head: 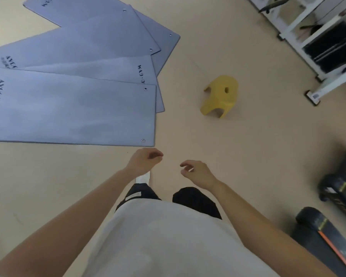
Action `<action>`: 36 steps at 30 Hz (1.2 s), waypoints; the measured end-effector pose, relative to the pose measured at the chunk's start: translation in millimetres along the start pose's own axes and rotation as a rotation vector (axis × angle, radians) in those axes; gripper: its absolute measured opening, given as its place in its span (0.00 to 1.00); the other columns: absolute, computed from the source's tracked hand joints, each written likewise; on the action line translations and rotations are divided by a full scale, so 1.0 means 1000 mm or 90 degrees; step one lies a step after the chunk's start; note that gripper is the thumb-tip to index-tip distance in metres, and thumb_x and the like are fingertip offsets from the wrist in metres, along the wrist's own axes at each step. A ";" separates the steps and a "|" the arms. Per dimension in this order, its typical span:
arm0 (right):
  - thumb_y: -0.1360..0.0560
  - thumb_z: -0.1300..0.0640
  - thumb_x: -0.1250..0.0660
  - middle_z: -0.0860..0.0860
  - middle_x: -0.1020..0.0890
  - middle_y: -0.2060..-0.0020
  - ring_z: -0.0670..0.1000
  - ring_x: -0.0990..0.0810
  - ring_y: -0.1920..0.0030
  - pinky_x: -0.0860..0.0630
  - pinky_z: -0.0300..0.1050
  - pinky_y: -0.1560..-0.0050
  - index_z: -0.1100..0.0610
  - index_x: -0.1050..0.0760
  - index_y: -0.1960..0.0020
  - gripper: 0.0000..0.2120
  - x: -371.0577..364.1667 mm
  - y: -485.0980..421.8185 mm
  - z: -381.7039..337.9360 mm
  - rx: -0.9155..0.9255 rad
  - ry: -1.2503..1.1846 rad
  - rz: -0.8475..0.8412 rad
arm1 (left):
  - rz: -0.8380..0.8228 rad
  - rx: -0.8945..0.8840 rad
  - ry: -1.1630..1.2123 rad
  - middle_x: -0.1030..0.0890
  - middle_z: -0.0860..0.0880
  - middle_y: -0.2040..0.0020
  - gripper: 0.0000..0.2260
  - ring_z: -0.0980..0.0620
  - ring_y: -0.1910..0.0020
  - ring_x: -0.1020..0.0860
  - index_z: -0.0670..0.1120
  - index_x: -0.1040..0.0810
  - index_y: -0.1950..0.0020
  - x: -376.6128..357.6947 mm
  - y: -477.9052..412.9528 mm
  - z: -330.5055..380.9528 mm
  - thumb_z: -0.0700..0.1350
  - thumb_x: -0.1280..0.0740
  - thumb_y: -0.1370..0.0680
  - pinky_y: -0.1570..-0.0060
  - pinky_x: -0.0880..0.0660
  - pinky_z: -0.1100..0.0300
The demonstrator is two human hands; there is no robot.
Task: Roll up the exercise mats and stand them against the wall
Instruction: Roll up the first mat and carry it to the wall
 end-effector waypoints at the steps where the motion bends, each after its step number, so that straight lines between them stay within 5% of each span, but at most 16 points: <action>1: 0.19 0.53 0.31 0.48 0.17 0.46 0.49 0.19 0.46 0.25 0.43 0.41 0.52 0.20 0.34 0.14 0.017 -0.013 -0.009 0.003 -0.006 0.008 | 0.006 0.005 0.004 0.16 0.57 0.48 0.09 0.55 0.45 0.18 0.50 0.14 0.41 0.009 -0.015 0.005 0.47 0.31 0.18 0.43 0.28 0.61; 4: 0.20 0.54 0.30 0.47 0.17 0.48 0.50 0.18 0.50 0.22 0.45 0.44 0.52 0.20 0.34 0.15 0.064 -0.060 -0.028 0.017 -0.009 0.017 | 0.054 0.022 0.030 0.15 0.55 0.48 0.09 0.55 0.46 0.18 0.51 0.15 0.41 0.037 -0.062 0.019 0.47 0.31 0.18 0.44 0.27 0.60; 8: 0.20 0.54 0.30 0.47 0.17 0.48 0.46 0.19 0.54 0.26 0.35 0.55 0.51 0.21 0.34 0.14 0.123 -0.137 -0.040 0.049 0.022 -0.006 | 0.101 0.081 0.087 0.14 0.54 0.50 0.08 0.54 0.48 0.17 0.51 0.15 0.42 0.053 -0.123 0.030 0.46 0.30 0.19 0.43 0.22 0.55; 13: 0.20 0.55 0.30 0.45 0.19 0.45 0.44 0.19 0.55 0.28 0.28 0.57 0.50 0.21 0.33 0.16 0.195 -0.247 -0.057 0.133 0.101 -0.071 | 0.171 0.156 0.109 0.15 0.54 0.49 0.10 0.53 0.49 0.18 0.50 0.16 0.38 0.062 -0.201 0.050 0.47 0.31 0.18 0.43 0.21 0.54; 17: 0.21 0.55 0.30 0.45 0.18 0.46 0.45 0.19 0.55 0.24 0.42 0.45 0.50 0.21 0.33 0.16 0.251 -0.320 -0.073 0.198 0.196 -0.158 | 0.279 0.250 0.183 0.15 0.54 0.42 0.12 0.53 0.45 0.18 0.50 0.17 0.36 0.063 -0.235 0.072 0.47 0.31 0.18 0.39 0.23 0.54; 22: 0.21 0.54 0.30 0.48 0.19 0.41 0.50 0.19 0.52 0.29 0.42 0.47 0.51 0.22 0.31 0.18 0.298 -0.390 -0.104 0.270 0.360 -0.256 | 0.382 0.319 0.312 0.16 0.56 0.46 0.12 0.55 0.47 0.18 0.51 0.17 0.36 0.048 -0.251 0.105 0.47 0.31 0.19 0.39 0.23 0.54; 36: 0.19 0.53 0.31 0.52 0.20 0.37 0.50 0.21 0.52 0.27 0.46 0.42 0.53 0.26 0.28 0.20 0.269 -0.546 -0.215 0.402 0.671 -0.370 | 0.485 0.395 0.510 0.15 0.53 0.43 0.11 0.52 0.45 0.19 0.51 0.17 0.38 0.048 -0.383 0.054 0.47 0.32 0.19 0.43 0.26 0.56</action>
Point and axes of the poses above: each hand's wrist, its own y-axis away from the middle knuckle, its own x-axis out of the back of the hand, z = x × y, the point moved 9 cm from there along -y, towards the middle knuckle
